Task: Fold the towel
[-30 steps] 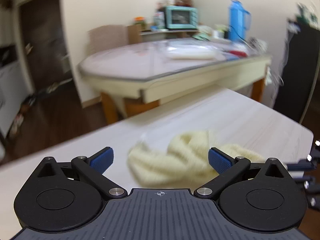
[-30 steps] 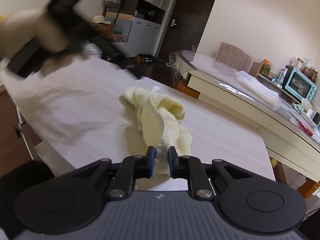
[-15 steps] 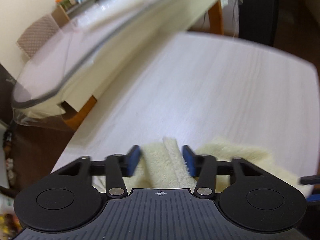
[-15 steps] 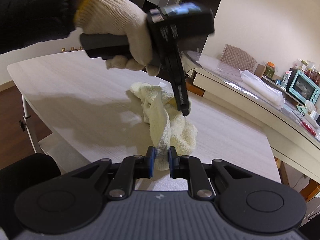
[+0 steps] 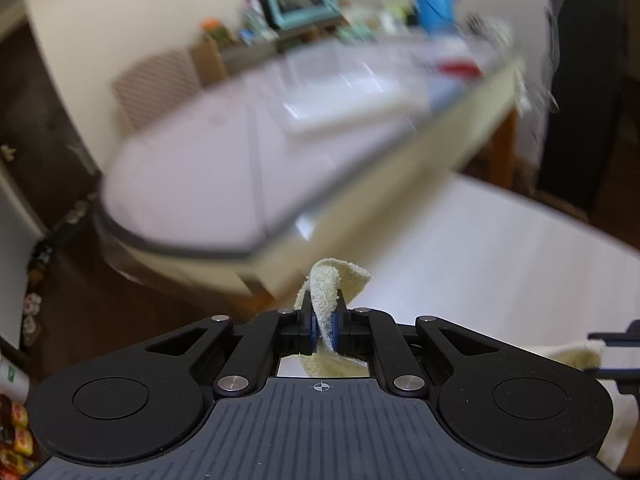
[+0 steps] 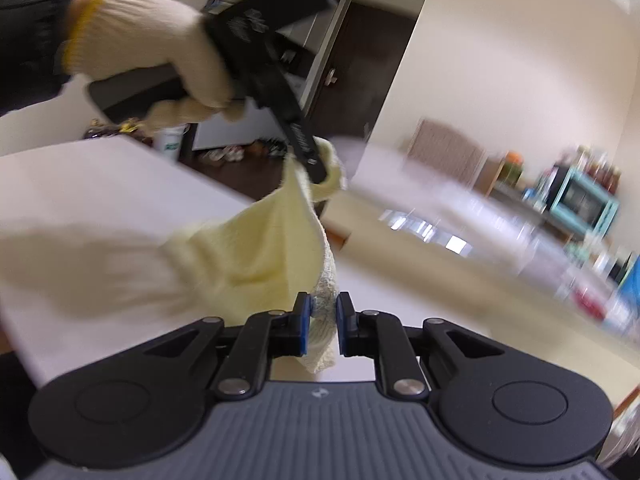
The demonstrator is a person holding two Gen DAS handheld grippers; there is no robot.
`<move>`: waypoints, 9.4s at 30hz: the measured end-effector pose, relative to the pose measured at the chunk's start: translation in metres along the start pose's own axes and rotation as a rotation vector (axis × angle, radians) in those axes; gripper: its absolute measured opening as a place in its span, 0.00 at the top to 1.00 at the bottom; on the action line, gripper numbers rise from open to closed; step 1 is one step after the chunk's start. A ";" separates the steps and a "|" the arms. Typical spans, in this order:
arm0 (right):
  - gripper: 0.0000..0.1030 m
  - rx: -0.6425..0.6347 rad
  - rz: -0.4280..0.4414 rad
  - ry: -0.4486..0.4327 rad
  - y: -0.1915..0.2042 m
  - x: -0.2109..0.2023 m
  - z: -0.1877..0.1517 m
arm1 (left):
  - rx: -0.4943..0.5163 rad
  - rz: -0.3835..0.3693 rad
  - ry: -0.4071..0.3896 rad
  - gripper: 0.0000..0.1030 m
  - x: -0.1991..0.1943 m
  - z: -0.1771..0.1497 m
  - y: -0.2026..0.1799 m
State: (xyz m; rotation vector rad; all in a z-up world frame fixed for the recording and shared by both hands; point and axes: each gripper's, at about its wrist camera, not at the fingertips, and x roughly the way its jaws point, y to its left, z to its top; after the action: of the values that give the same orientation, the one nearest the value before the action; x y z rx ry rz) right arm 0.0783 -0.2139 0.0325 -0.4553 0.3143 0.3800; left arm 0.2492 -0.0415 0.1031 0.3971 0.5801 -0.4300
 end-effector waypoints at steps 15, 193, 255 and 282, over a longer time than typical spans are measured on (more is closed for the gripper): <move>0.85 -0.217 0.140 -0.118 0.053 -0.044 0.005 | -0.236 0.141 -0.025 0.93 -0.131 -0.145 -0.030; 0.66 -0.074 0.322 0.180 0.044 -0.040 -0.067 | -0.217 -0.019 -0.026 0.85 -0.148 -0.252 -0.010; 0.70 -0.522 0.424 0.095 0.099 -0.048 -0.078 | 0.027 -0.198 0.073 0.66 -0.198 -0.283 0.007; 0.93 -0.639 0.339 0.033 0.084 -0.078 -0.063 | 0.050 -0.199 0.010 0.66 -0.181 -0.268 -0.006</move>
State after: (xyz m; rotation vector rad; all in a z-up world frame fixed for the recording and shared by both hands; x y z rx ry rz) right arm -0.0386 -0.1961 -0.0225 -1.0410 0.2984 0.8112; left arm -0.0070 0.1291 0.0037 0.3906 0.6222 -0.6341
